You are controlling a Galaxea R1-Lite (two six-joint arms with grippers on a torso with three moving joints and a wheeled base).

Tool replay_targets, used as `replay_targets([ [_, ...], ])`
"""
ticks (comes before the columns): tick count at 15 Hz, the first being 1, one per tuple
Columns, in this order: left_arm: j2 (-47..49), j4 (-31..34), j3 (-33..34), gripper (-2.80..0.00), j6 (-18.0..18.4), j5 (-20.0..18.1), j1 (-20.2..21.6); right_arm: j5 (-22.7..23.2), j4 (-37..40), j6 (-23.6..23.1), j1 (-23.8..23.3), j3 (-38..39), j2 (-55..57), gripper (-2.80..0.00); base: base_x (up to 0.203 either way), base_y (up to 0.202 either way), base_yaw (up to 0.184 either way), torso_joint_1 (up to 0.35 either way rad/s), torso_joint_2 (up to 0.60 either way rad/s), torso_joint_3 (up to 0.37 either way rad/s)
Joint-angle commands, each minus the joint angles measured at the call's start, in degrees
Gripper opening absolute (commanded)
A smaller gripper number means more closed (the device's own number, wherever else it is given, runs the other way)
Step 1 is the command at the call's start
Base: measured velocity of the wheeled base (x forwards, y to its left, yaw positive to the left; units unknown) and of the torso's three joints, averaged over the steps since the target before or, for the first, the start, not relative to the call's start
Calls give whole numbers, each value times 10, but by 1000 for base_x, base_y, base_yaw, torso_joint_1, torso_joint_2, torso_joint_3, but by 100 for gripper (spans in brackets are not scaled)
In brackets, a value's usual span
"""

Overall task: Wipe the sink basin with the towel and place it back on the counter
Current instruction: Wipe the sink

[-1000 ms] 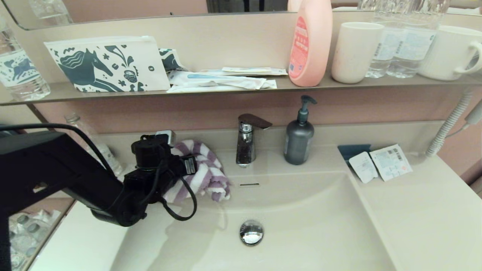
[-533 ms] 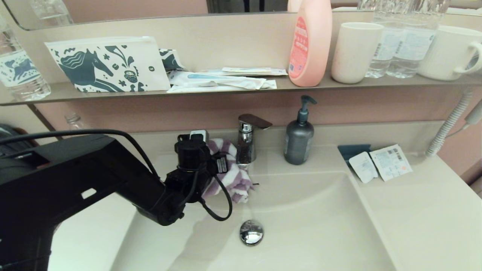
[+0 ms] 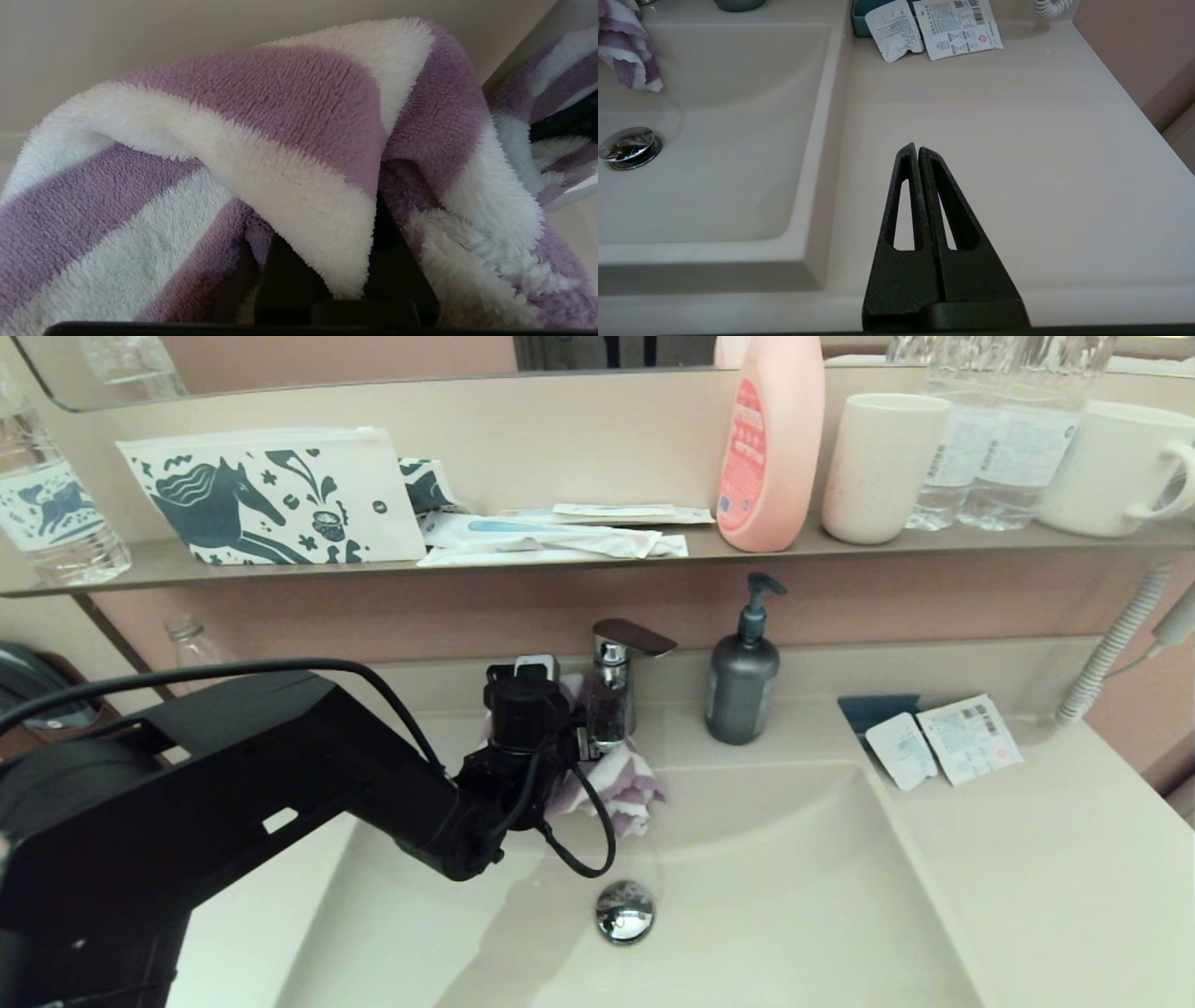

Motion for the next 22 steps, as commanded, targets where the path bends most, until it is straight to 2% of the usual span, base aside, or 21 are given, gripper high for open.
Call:
replay_targets([
  [1, 1, -3, 7, -280, -2, -1, 3, 0, 0, 0, 0, 0, 0, -280, 0, 0, 0, 0, 0, 0],
  [6, -34, -16, 71, -280, -17, -7, 41, 0, 0, 0, 0, 0, 0, -280, 0, 0, 0, 0, 0, 0],
  [9, -74, -41, 142, -280, -14, -58, 110, 0, 0, 0, 0, 0, 0, -280, 0, 0, 0, 0, 0, 0],
  [15, -100, -46, 153, -280, 18, -144, 259, 0, 0, 0, 0, 0, 0, -280, 0, 0, 0, 0, 0, 0],
  [17, -100, -46, 157, -280, 20, -163, 281, 0, 0, 0, 0, 0, 0, -280, 0, 0, 0, 0, 0, 0],
  [22, -103, -47, 162, -280, 37, -167, 288, 0, 0, 0, 0, 0, 0, -280, 0, 0, 0, 0, 0, 0],
])
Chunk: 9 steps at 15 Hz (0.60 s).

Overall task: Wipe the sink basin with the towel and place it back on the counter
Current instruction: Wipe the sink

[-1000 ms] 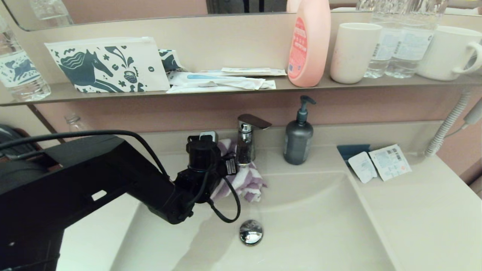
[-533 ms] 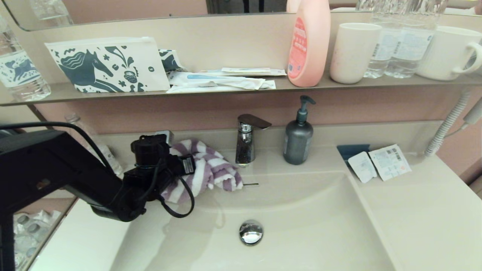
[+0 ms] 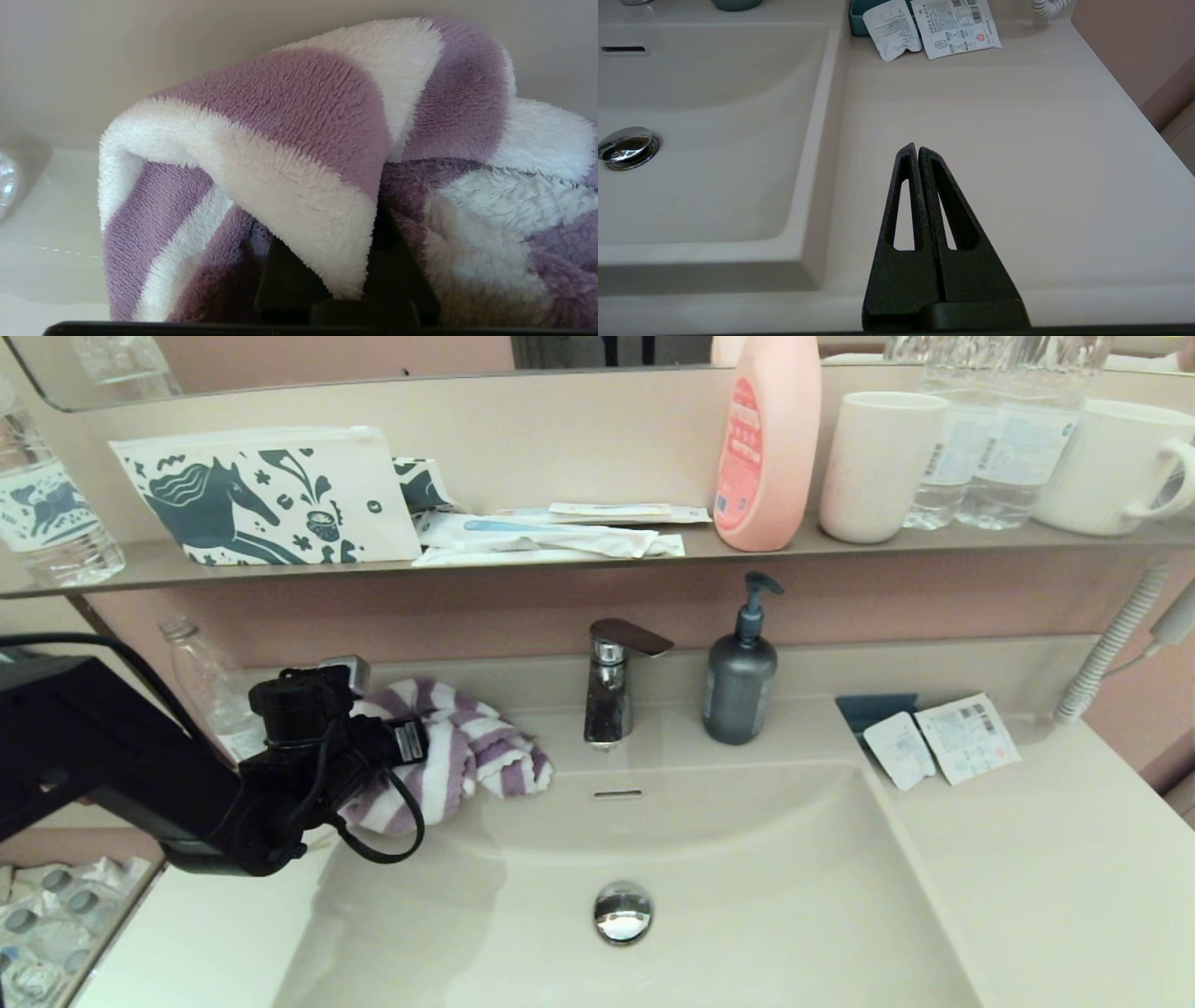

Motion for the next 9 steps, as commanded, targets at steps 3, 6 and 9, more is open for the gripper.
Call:
replay_targets([
  [3, -2, -5, 0, -280, 0, 6, -27, 0, 0, 0, 0, 0, 0, -280, 0, 0, 0, 0, 0, 0],
  [6, 11, -4, -17, -280, -2, 43, -98, 0, 0, 0, 0, 0, 0, -280, 0, 0, 0, 0, 0, 0],
  [9, 56, -4, -66, -280, -5, 97, -169, 0, 0, 0, 0, 0, 0, -280, 0, 0, 0, 0, 0, 0],
])
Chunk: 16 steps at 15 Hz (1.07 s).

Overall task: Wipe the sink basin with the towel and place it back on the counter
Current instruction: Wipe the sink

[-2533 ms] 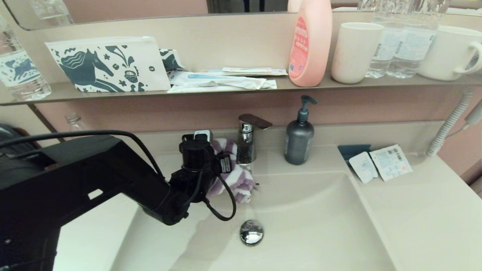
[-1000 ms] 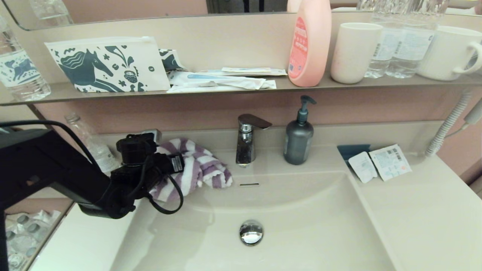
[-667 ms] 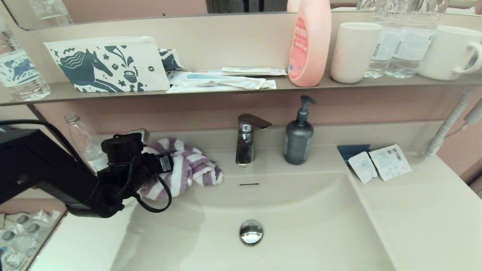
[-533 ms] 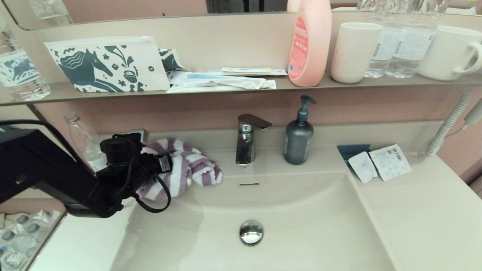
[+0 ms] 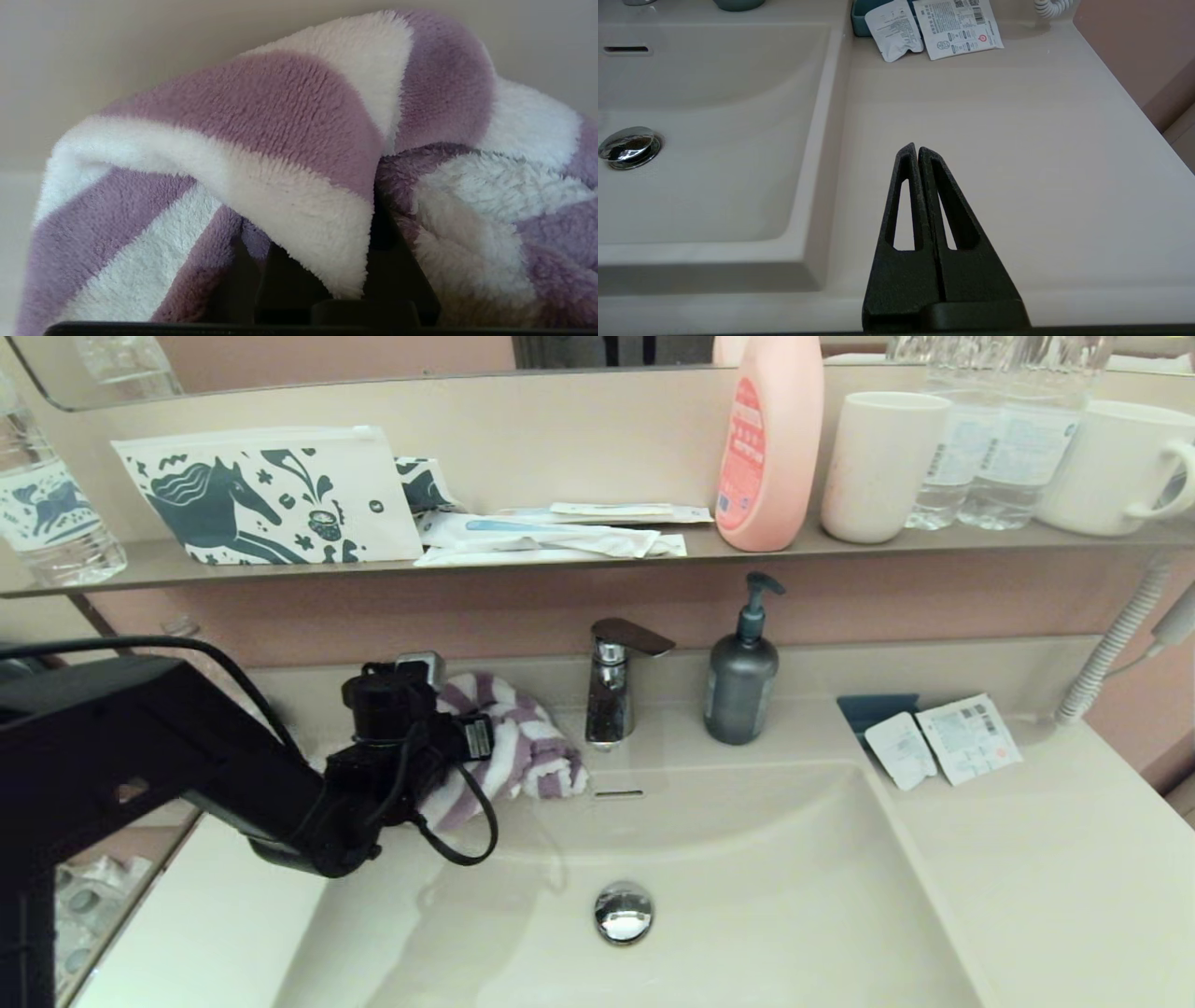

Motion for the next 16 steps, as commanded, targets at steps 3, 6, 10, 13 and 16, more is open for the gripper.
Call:
replay_targets([
  [3, 49, 6, -48, -280, -11, 60, -93, 0, 0, 0, 0, 0, 0, -280, 0, 0, 0, 0, 0, 0],
  [6, 46, 31, -65, -280, -44, 92, -159, 0, 0, 0, 0, 0, 0, -280, 0, 0, 0, 0, 0, 0],
  [10, 43, 53, -78, -280, -46, 99, -163, 0, 0, 0, 0, 0, 0, -280, 0, 0, 0, 0, 0, 0],
  [13, 31, 49, -44, -280, -50, 95, -130, 0, 0, 0, 0, 0, 0, -280, 0, 0, 0, 0, 0, 0],
  [16, -9, 41, 3, -280, -57, 51, -73, 0, 0, 0, 0, 0, 0, -280, 0, 0, 0, 0, 0, 0],
])
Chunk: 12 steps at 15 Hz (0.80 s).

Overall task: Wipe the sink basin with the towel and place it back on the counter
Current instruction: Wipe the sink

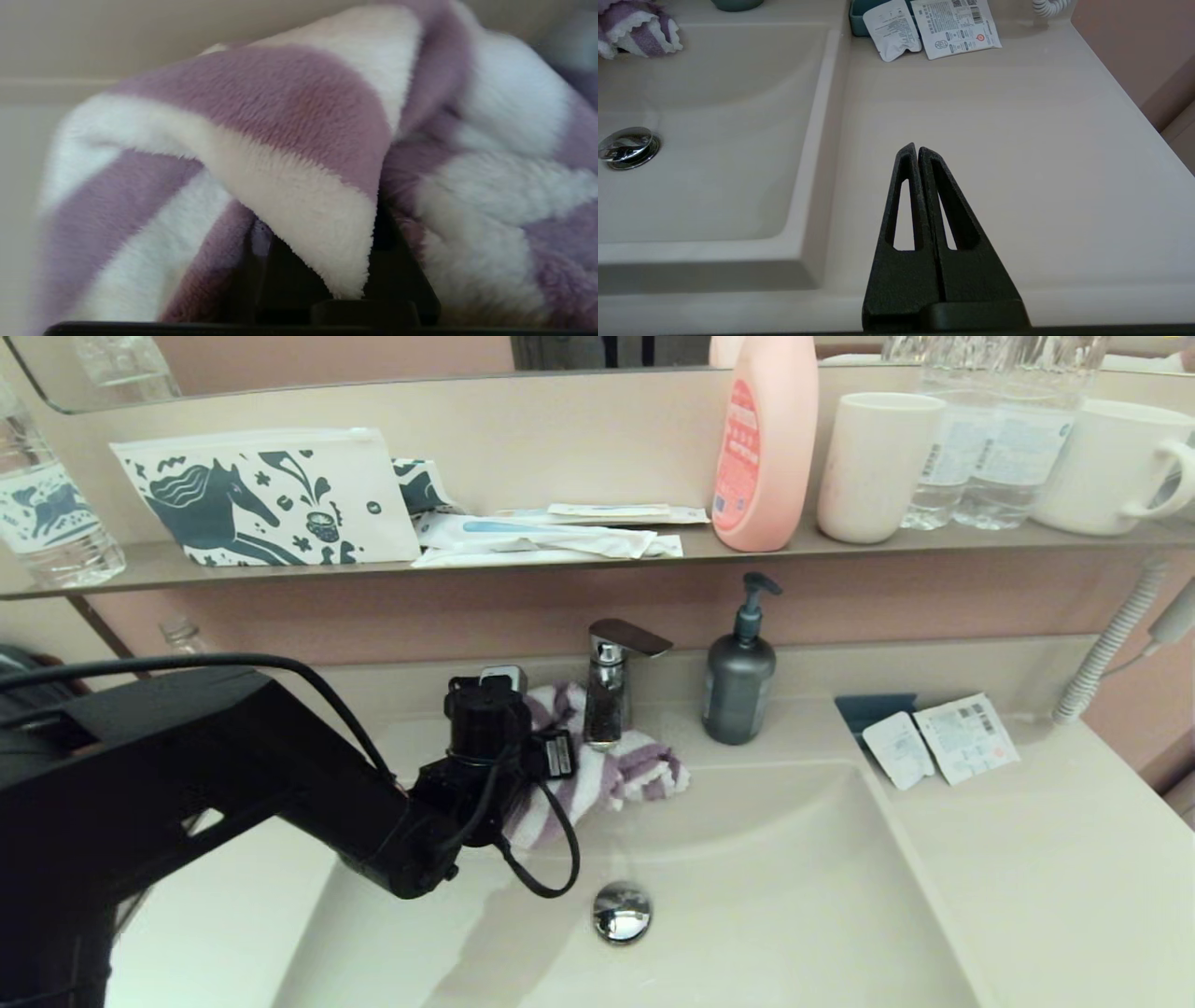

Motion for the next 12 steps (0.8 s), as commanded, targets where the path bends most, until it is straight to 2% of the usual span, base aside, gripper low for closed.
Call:
replay_targets([
  [1, -43, -4, 41, -280, -2, -22, 49, 0, 0, 0, 0, 0, 0, -280, 0, 0, 0, 0, 0, 0],
  [5, -121, -25, 127, -280, -1, -75, 121, 0, 0, 0, 0, 0, 0, -280, 0, 0, 0, 0, 0, 0],
  [9, -217, -16, 183, -280, 0, -87, 136, 0, 0, 0, 0, 0, 0, -280, 0, 0, 0, 0, 0, 0],
  [10, -250, 4, 188, -280, -1, -87, 133, 0, 0, 0, 0, 0, 0, -280, 0, 0, 0, 0, 0, 0],
  [12, -320, 92, 188, -280, -5, -80, 121, 0, 0, 0, 0, 0, 0, -280, 0, 0, 0, 0, 0, 0],
])
